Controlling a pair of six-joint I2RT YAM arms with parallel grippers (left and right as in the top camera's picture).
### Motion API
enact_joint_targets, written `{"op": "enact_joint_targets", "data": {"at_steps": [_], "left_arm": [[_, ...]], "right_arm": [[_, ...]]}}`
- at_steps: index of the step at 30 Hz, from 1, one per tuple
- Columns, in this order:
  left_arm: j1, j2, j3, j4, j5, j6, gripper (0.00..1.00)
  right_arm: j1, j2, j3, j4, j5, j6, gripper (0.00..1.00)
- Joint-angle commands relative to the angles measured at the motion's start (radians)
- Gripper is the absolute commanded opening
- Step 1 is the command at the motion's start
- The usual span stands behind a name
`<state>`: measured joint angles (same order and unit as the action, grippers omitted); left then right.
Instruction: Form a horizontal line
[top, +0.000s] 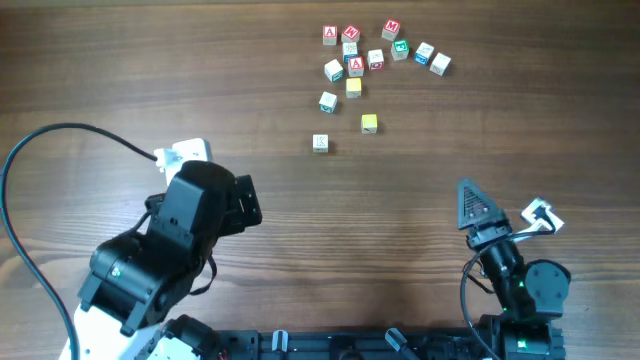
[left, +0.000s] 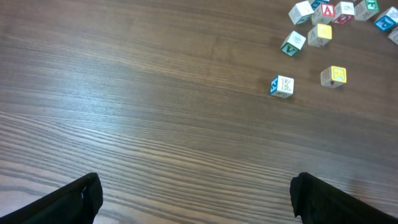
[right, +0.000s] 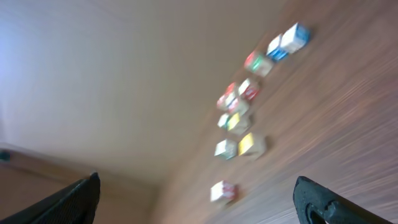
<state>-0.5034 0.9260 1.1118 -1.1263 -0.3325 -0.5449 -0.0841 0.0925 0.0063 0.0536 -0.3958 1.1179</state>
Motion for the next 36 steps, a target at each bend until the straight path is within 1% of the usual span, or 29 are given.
{"op": "enact_joint_targets", "data": {"at_steps": [1, 3, 6, 9, 10, 11, 13, 15, 16, 17, 18, 19, 21, 22, 24, 25, 27, 29, 32, 36], "left_arm": [[0.005, 0.026, -0.002, -0.001, 0.010, -0.013, 1.00], [0.005, 0.040, -0.002, -0.001, 0.010, -0.013, 1.00], [0.005, 0.066, -0.002, -0.001, 0.010, -0.013, 1.00], [0.005, 0.090, -0.002, -0.001, 0.010, -0.013, 1.00], [0.005, 0.098, -0.002, -0.001, 0.010, -0.013, 1.00], [0.005, 0.104, -0.002, -0.001, 0.010, -0.013, 1.00], [0.005, 0.112, -0.002, -0.001, 0.010, -0.013, 1.00], [0.005, 0.114, -0.002, -0.020, 0.010, -0.010, 1.00], [0.005, 0.114, -0.002, -0.026, 0.010, -0.010, 1.00], [0.005, 0.114, -0.002, -0.057, 0.010, -0.010, 1.00], [0.005, 0.114, -0.002, -0.089, 0.010, -0.010, 1.00], [0.005, 0.114, -0.002, -0.122, 0.010, -0.010, 1.00], [0.005, 0.114, -0.002, -0.183, 0.010, -0.010, 1.00], [0.005, 0.114, -0.002, -0.185, 0.010, -0.010, 1.00], [0.005, 0.114, -0.002, -0.184, 0.010, -0.010, 1.00], [0.005, 0.114, -0.002, -0.184, 0.010, -0.010, 1.00], [0.005, 0.114, -0.002, -0.184, 0.010, -0.010, 1.00], [0.005, 0.114, -0.002, -0.184, 0.010, -0.010, 1.00], [0.005, 0.114, -0.002, -0.184, 0.010, -0.010, 1.00], [0.005, 0.114, -0.002, -0.184, 0.010, -0.010, 1.00]], "right_arm": [[-0.004, 0.004, 0.005, 0.098, -0.164, -0.094, 0.99], [-0.004, 0.011, 0.026, 0.090, -0.164, -0.106, 0.99], [-0.004, 0.127, 0.122, 0.056, -0.164, -0.234, 0.99], [-0.004, 0.413, 0.305, -0.018, -0.164, -0.433, 1.00], [-0.003, 0.554, 0.403, -0.081, -0.163, -0.533, 0.99], [0.005, 0.668, 0.492, -0.145, -0.156, -0.602, 0.99], [0.064, 0.893, 0.697, -0.291, -0.070, -0.716, 0.99], [0.162, 1.097, 0.923, -0.479, 0.050, -0.824, 1.00], [0.197, 1.161, 1.004, -0.545, 0.075, -0.862, 1.00], [0.243, 1.244, 1.124, -0.631, 0.081, -0.901, 1.00], [0.266, 1.284, 1.175, -0.650, 0.081, -0.900, 1.00], [0.284, 1.309, 1.197, -0.637, 0.082, -0.870, 1.00], [0.289, 1.333, 1.186, -0.592, 0.085, -0.853, 1.00], [0.289, 1.353, 1.178, -0.565, 0.087, -0.859, 1.00], [0.298, 1.441, 1.177, -0.527, 0.172, -0.886, 1.00], [0.315, 1.501, 1.177, -0.497, 0.212, -0.900, 1.00], [0.362, 1.596, 1.177, -0.450, 0.225, -0.935, 1.00], [0.409, 1.684, 1.177, -0.409, 0.340, -0.911, 1.00], [0.444, 1.773, 1.177, -0.373, 0.354, -0.925, 1.00], [0.458, 1.892, 1.178, -0.241, 0.408, -0.939, 0.99]]}}
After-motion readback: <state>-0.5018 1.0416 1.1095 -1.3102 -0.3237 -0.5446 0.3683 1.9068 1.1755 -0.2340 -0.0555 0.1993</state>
